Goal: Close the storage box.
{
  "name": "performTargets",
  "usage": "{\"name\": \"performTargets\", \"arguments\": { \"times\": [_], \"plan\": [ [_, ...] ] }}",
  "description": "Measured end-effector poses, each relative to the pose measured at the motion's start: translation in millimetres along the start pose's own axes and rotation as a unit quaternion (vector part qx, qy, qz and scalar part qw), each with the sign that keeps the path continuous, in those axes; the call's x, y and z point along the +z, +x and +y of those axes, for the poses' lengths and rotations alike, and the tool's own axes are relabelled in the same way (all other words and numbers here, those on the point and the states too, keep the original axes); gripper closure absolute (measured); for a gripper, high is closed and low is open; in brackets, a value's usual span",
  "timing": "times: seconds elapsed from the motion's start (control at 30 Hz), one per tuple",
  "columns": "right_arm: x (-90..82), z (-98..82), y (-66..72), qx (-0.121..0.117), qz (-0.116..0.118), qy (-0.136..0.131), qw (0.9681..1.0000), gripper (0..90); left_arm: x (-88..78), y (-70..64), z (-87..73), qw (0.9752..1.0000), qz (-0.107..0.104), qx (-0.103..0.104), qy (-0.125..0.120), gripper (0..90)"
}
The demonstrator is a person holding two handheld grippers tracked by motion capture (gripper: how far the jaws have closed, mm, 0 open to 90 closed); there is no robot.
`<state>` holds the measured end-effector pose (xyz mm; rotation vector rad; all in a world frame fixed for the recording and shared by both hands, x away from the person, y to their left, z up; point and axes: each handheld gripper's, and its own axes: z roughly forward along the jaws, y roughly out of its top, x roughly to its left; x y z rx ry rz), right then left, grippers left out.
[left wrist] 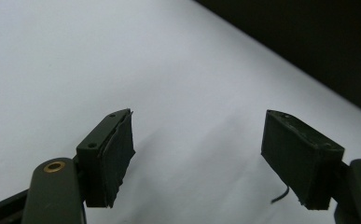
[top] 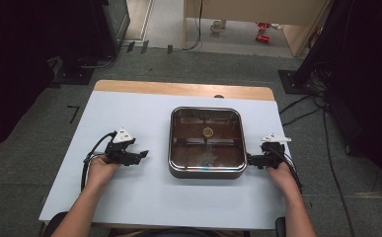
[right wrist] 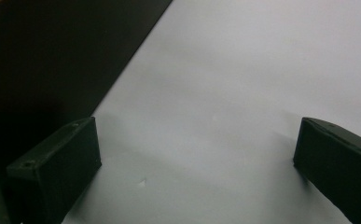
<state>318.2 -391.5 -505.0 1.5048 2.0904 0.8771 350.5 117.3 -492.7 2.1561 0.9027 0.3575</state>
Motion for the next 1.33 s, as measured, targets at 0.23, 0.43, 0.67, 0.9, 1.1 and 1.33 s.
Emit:
{"name": "performTargets", "arguments": {
  "times": [0.23,0.43,0.67,0.9,1.1,1.33],
  "plan": [
    [0.0,0.0,-0.1,-0.001,0.0,0.0,1.0,0.0,4.3,-1.5,-2.2,1.0,0.004,0.006,0.001,23.9],
    [0.0,0.0,-0.1,0.0,0.0,0.0,1.0,0.0,6.7,-8.5,-1.7,0.9994,0.035,-0.003,0.007,18.0],
    [0.0,0.0,-0.1,0.0,0.0,0.0,1.0,0.0,7.5,-9.4,-1.2,0.999,0.042,-0.013,0.01,13.7],
    [0.1,0.0,-0.1,0.0,0.0,0.0,1.0,0.0,7.5,-9.5,-1.2,0.999,0.042,-0.013,0.009,13.7],
    [0.1,0.0,-0.1,0.0,0.0,0.0,1.0,0.0,7.3,-10.1,-1.2,0.9989,0.044,-0.015,0.01,13.9],
    [0.2,0.0,-0.1,0.0,0.0,0.0,1.0,0.0,5.8,-28.0,0.0,0.9998,0.011,-0.013,0.003,21.5]
  ]
}}
